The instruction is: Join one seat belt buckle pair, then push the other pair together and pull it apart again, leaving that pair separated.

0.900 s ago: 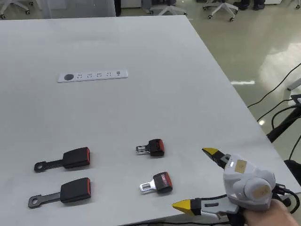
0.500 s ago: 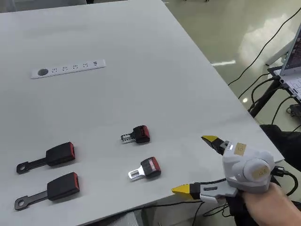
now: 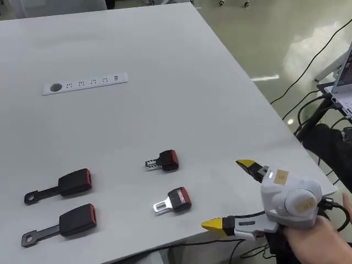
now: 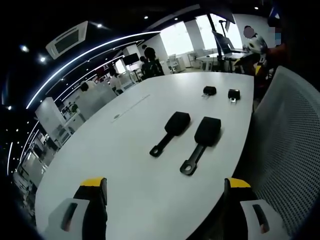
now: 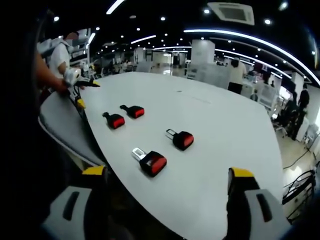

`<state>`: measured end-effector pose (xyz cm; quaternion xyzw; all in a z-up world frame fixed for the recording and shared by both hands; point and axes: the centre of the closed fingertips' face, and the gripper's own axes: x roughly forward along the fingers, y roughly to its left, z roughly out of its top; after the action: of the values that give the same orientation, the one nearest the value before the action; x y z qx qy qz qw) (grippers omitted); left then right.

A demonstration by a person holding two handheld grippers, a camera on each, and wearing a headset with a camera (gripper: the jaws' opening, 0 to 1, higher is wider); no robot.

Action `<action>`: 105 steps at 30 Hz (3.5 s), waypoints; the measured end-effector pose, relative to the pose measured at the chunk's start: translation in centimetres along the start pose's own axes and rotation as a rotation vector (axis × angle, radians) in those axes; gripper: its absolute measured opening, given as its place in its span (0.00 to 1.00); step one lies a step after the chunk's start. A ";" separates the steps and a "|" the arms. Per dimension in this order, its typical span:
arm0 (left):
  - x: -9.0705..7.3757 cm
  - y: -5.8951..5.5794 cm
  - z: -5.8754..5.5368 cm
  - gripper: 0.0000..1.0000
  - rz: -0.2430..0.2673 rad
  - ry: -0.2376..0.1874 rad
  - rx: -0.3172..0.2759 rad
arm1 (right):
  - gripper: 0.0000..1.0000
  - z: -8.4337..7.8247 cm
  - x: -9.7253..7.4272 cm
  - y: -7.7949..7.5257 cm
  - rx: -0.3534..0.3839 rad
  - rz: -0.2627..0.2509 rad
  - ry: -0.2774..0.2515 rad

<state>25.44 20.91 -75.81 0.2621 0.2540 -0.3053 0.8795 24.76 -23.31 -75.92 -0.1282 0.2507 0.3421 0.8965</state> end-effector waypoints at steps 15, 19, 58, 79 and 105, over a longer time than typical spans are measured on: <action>-0.1 0.1 0.2 0.98 0.005 -0.001 0.002 | 1.00 1.2 0.8 -0.4 0.014 -0.019 -0.027; -0.1 0.2 0.2 0.98 0.007 -0.003 0.003 | 1.00 1.4 0.9 0.0 0.013 -0.012 -0.036; 0.6 -0.6 -1.4 1.00 -0.035 0.064 0.059 | 0.98 0.4 1.7 -0.5 -0.055 -0.008 -0.037; 0.6 0.6 -2.3 0.99 -0.003 0.035 0.067 | 1.00 -0.3 0.7 0.0 -0.030 -0.002 -0.020; 0.4 1.0 -2.0 0.99 0.018 0.022 0.073 | 0.96 0.2 0.6 0.0 -0.072 0.000 0.004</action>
<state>25.84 22.64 -77.24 0.2997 0.2500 -0.3036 0.8692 25.22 -22.88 -76.10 -0.1612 0.2400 0.3506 0.8908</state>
